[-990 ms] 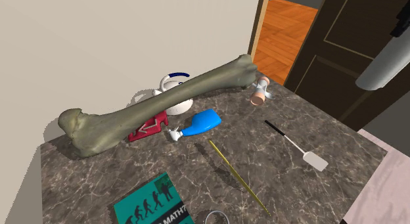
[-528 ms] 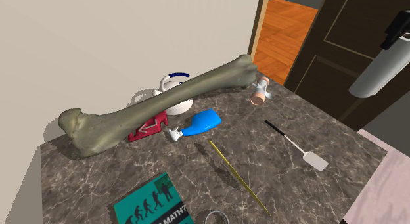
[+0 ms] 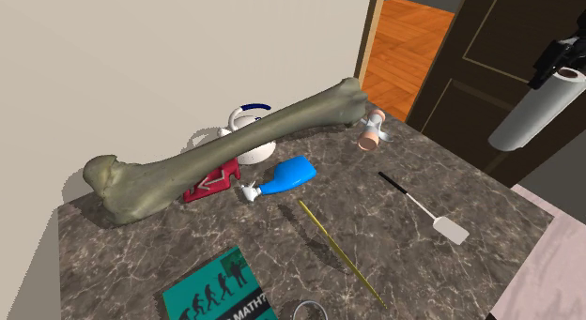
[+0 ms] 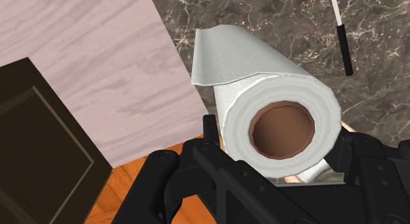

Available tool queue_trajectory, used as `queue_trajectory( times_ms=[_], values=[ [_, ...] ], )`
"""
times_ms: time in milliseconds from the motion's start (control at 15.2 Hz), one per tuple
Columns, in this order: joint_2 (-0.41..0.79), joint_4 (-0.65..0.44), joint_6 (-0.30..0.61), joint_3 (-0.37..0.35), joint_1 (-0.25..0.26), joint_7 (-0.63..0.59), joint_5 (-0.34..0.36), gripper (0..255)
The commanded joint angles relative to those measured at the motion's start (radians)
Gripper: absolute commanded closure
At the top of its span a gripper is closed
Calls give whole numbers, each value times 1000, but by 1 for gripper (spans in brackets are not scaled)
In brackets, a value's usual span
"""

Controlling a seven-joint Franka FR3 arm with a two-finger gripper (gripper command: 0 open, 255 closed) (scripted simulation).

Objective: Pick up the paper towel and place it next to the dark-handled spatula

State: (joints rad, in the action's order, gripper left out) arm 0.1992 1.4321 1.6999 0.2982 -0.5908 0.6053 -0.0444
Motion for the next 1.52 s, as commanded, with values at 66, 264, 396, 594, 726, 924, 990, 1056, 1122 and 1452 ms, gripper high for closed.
queue_trajectory(
  times_ms=[66,264,396,594,726,924,990,1056,1122,1452],
  values=[
    [-5,46,42,-1,3,-2,2,255],
    [-11,94,85,-2,5,-3,3,255],
    [-13,124,112,-2,6,-3,4,255],
    [-15,167,153,-3,7,-4,4,255],
    [-14,193,180,-3,8,-4,4,255],
    [-12,231,220,-4,9,-3,3,255],
    [-11,242,233,-4,9,-3,2,255],
    [-9,254,246,-5,9,-3,2,255],
    [-8,265,258,-5,9,-2,1,255],
    [4,318,322,-6,9,0,-3,255]
  ],
)
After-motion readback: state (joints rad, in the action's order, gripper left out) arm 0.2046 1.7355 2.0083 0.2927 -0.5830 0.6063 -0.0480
